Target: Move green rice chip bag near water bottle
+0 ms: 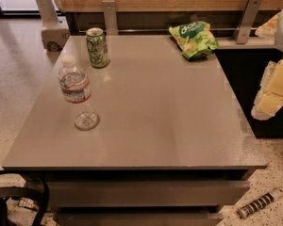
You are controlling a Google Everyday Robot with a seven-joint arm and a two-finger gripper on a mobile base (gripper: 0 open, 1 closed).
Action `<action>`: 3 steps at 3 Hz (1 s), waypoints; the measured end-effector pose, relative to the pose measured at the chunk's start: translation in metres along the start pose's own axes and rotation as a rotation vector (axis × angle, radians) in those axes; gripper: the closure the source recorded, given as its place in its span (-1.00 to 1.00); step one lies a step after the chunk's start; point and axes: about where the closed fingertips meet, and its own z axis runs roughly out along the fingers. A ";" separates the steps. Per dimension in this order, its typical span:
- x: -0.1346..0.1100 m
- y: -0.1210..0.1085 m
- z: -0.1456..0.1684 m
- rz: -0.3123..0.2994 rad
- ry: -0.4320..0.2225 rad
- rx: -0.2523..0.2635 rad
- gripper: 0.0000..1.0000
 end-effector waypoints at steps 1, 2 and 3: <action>0.016 -0.037 0.004 0.127 0.018 0.060 -1.00; 0.038 -0.070 0.014 0.301 0.002 0.151 -1.00; 0.052 -0.116 0.025 0.457 -0.113 0.312 -1.00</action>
Offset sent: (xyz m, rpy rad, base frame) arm 0.1132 -0.1006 0.0065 0.1653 -0.2965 -0.5664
